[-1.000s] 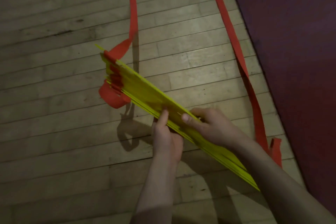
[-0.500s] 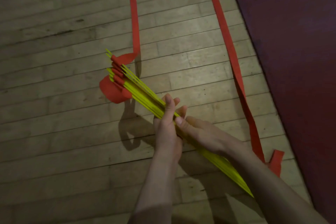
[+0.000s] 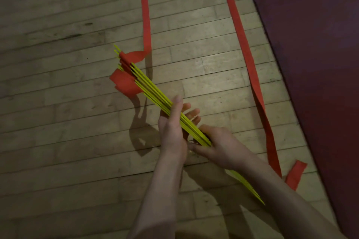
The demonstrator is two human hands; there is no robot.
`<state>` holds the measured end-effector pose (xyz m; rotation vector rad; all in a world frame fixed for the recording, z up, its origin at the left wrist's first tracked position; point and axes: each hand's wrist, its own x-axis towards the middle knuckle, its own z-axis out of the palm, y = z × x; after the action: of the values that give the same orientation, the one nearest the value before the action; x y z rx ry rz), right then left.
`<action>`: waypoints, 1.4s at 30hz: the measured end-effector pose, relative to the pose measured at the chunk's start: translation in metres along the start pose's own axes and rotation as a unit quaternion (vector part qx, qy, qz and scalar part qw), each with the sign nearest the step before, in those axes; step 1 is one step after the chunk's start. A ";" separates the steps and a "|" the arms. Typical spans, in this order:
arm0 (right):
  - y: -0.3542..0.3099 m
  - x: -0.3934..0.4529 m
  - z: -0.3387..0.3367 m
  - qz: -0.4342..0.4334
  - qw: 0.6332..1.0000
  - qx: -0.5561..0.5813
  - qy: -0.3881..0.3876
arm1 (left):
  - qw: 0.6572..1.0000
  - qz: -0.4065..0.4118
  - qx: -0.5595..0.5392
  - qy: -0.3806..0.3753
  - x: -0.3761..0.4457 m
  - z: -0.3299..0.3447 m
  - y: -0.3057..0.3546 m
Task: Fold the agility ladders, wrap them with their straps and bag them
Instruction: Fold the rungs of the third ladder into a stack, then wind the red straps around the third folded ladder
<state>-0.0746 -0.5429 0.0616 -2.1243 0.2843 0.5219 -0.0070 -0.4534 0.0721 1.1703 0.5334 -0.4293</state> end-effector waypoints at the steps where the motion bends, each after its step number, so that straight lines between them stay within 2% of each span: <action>1: -0.001 0.001 0.000 -0.001 1.000 -0.002 0.000 | 1.000 0.014 0.014 0.014 0.001 0.003 0.001; 4: -0.009 0.003 -0.009 0.001 0.999 0.017 -0.028 | 0.999 0.047 0.011 0.022 0.006 0.012 0.009; 6: -0.017 0.004 -0.026 0.021 0.997 0.077 -0.020 | 0.998 0.061 0.024 0.010 0.006 0.018 0.017; 9: -0.033 0.005 -0.054 0.025 0.981 0.180 0.067 | 0.994 0.089 0.069 -0.015 0.001 0.028 0.037; 12: -0.057 0.004 -0.071 -0.018 0.980 0.160 0.119 | 0.981 0.138 0.127 -0.051 -0.004 0.035 0.057; 15: -0.094 -0.012 -0.093 -0.055 0.976 0.139 0.157 | 0.949 0.212 0.216 -0.089 -0.019 0.048 0.090; 18: -0.139 -0.041 -0.124 -0.086 0.965 0.128 0.213 | 0.923 0.268 0.257 -0.098 -0.047 0.065 0.134; 27: -0.297 -0.153 -0.222 -0.189 0.888 0.192 0.374 | 0.825 0.357 0.410 -0.156 -0.163 0.101 0.255; 29: -0.333 -0.182 -0.234 -0.191 0.865 0.200 0.419 | 0.817 0.361 0.425 -0.144 -0.189 0.106 0.282; 32: -0.371 -0.213 -0.247 -0.198 0.830 0.206 0.479 | 0.837 0.354 0.391 -0.147 -0.230 0.110 0.317; 34: -0.391 -0.235 -0.254 -0.198 0.821 0.209 0.493 | 0.827 0.374 0.392 -0.150 -0.257 0.109 0.339; 36: -0.408 -0.256 -0.257 -0.196 0.827 0.202 0.486 | 0.777 0.423 0.442 -0.148 -0.279 0.105 0.357; 38: -0.421 -0.273 -0.258 -0.195 0.828 0.207 0.484 | 0.746 0.458 0.463 -0.141 -0.300 0.101 0.376; 42: -0.439 -0.299 -0.251 -0.140 0.830 0.281 0.460 | 0.725 0.486 0.471 -0.132 -0.342 0.087 0.406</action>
<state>-0.1033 -0.4993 0.6463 -1.6289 0.5625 -0.7342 -0.0318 -0.3850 0.6056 2.1192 -0.6972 0.1158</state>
